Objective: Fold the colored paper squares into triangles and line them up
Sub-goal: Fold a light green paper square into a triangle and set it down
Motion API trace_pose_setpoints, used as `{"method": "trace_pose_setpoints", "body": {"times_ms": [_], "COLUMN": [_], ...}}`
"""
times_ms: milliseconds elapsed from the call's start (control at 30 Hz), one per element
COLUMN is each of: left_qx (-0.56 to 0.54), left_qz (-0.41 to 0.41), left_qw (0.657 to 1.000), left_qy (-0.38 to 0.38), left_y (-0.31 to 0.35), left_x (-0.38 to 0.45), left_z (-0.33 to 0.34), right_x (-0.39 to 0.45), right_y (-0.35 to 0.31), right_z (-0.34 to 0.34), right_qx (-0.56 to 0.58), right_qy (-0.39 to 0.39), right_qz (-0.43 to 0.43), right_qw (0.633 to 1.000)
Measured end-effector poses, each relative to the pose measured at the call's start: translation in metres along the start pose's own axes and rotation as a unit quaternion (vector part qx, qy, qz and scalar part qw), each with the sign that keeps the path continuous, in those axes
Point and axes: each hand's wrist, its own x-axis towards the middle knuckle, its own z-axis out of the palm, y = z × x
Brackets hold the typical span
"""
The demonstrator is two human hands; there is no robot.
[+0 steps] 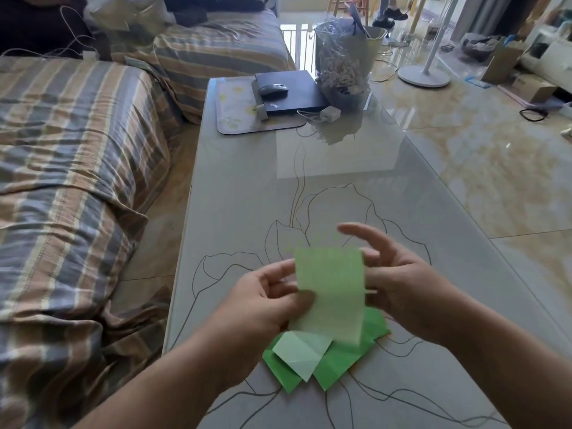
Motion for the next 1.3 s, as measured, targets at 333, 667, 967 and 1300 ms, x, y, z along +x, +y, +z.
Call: {"method": "trace_pose_setpoints", "body": {"times_ms": [333,667,967,1300], "left_qx": [-0.165,-0.098,-0.041,0.023], "left_qz": [-0.023,-0.092,-0.051,-0.028], "left_qw": [0.981,0.99,0.995,0.998], "left_qy": [0.102,0.033,0.074,0.044], "left_y": [-0.002,-0.007,-0.009,-0.01], "left_x": [0.012,0.016,0.021,0.016], "left_z": [-0.006,-0.01,-0.012,-0.006], "right_x": [-0.004,0.006,0.005,0.008], "right_y": [0.024,0.029,0.022,0.019], "right_z": [0.016,0.011,0.005,0.019], "right_qx": [-0.436,-0.286,-0.128,-0.043], "right_qy": [0.003,0.075,-0.024,0.052], "right_qz": [-0.243,-0.156,-0.055,0.062], "right_qw": [0.866,0.942,0.99,0.996]}}
